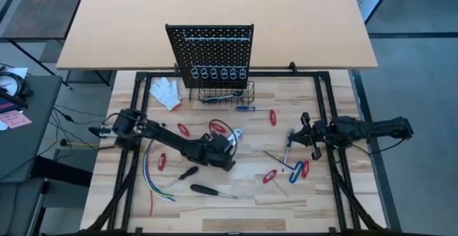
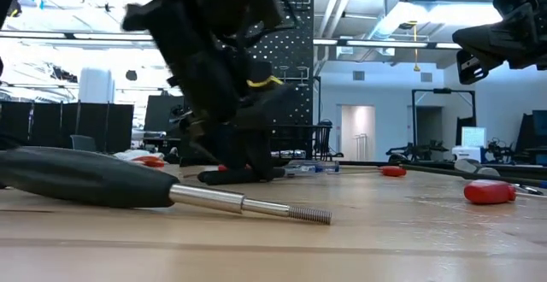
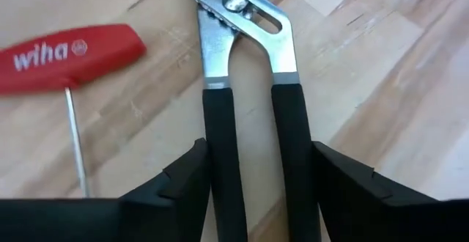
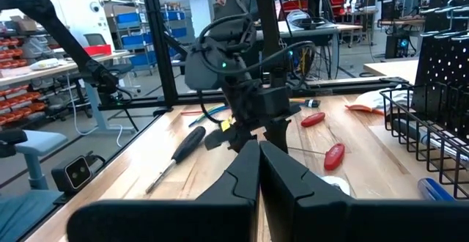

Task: Hang tools onto peg board
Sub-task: Put the slip joint plier into the black wire basket on the black pegboard

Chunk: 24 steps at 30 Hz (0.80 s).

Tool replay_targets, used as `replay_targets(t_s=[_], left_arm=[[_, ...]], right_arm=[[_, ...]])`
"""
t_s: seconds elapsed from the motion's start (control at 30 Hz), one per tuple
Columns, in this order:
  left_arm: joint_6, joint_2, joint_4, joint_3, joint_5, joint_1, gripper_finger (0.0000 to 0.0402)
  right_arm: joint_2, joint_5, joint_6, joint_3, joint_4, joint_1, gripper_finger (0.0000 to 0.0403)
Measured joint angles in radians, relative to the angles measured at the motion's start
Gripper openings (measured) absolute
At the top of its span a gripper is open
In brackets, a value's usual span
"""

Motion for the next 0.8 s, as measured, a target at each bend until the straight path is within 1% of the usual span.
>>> replay_targets(t_s=[0.13,0.2,0.3,0.4,0.47,0.63,0.7,0.8], left_arm=[[-0.004,-0.086,0.212,-0.138,0.019,-0.008,0.0191],[0.008,-0.124,0.261,-0.178,0.038,-0.007,0.0191],[0.074,-0.168,0.276,-0.197,0.055,-0.010,0.0191],[0.145,-0.187,0.297,-0.180,0.045,-0.013,0.0190],[0.183,-0.190,0.301,-0.160,0.019,-0.014,0.0190],[0.306,-0.190,0.269,-0.093,-0.002,-0.013,0.0190],[0.353,-0.191,0.208,-0.052,-0.031,-0.012,0.0190],[0.444,-0.190,0.067,0.010,-0.060,0.005,0.0190]], right_arm=[[0.000,0.000,0.000,0.000,-0.001,0.000,0.0018],[0.000,0.000,0.000,0.000,-0.001,0.000,0.0018],[0.000,0.000,0.000,0.000,-0.002,0.000,0.0018],[0.000,0.000,0.000,0.000,-0.002,0.000,0.0018],[0.000,0.000,0.000,0.000,-0.002,0.000,0.0018],[0.000,0.000,0.000,0.000,-0.003,0.000,0.0018],[0.000,0.000,0.000,0.000,-0.003,0.000,0.0018],[0.000,0.000,0.000,0.000,-0.003,0.000,0.0018]])
